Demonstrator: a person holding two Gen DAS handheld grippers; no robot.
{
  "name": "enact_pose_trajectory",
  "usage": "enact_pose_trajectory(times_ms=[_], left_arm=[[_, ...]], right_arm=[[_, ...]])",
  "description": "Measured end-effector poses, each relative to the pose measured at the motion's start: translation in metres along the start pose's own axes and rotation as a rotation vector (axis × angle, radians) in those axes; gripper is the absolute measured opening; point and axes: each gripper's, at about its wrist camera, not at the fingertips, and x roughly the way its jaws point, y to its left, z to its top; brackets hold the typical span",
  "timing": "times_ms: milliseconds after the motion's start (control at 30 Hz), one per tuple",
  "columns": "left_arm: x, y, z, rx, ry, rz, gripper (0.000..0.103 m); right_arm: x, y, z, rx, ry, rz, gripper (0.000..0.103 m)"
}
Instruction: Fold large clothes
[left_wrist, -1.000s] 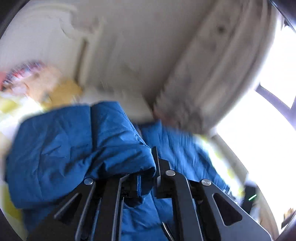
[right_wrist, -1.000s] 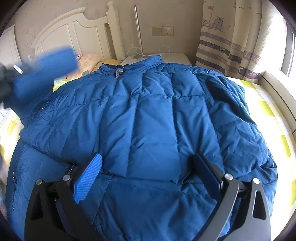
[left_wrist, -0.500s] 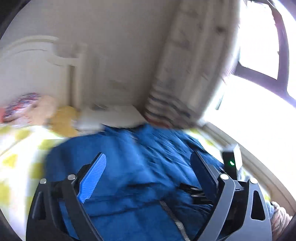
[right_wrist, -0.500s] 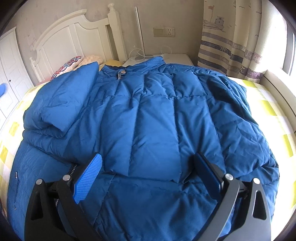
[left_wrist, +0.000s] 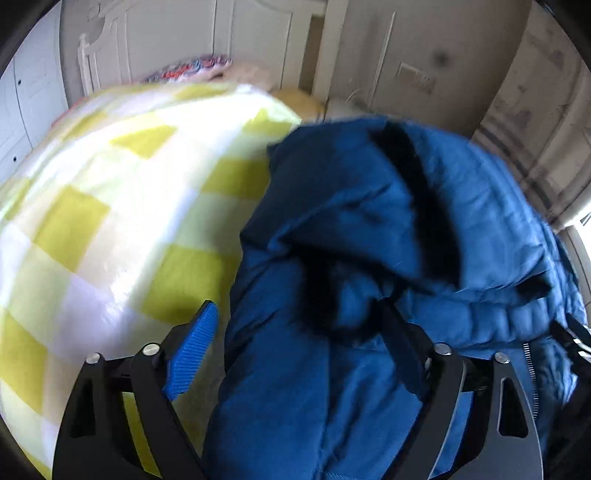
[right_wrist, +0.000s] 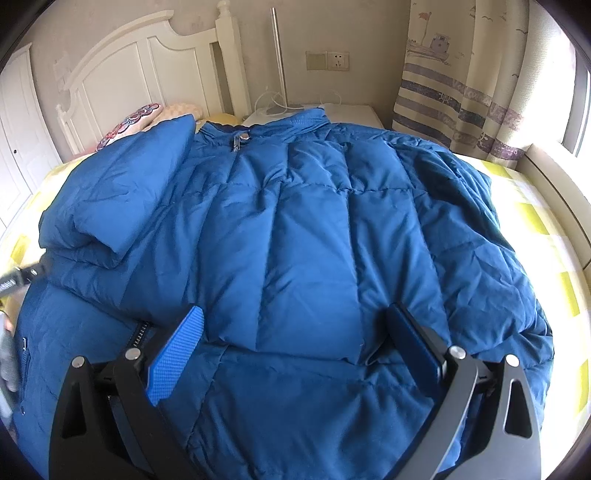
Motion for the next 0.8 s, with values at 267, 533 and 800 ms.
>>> enact_pose_trajectory(times_ms=[267, 533, 800], left_arm=[[-0.005, 0.011, -0.005, 0.003, -0.023, -0.012, 0.094], [-0.006, 0.017, -0.008, -0.006, -0.030, -0.028, 0.094], [-0.006, 0.020, -0.008, -0.008, -0.031, -0.035, 0.095]], right_arm=[[-0.025, 0.115, 0.014, -0.391, -0.144, 0.059, 0.092], [0.015, 0.208, 0.032, -0.727, -0.150, 0.022, 0.078], [-0.036, 0.064, 0.062, 0.012, -0.317, 0.433, 0.023]])
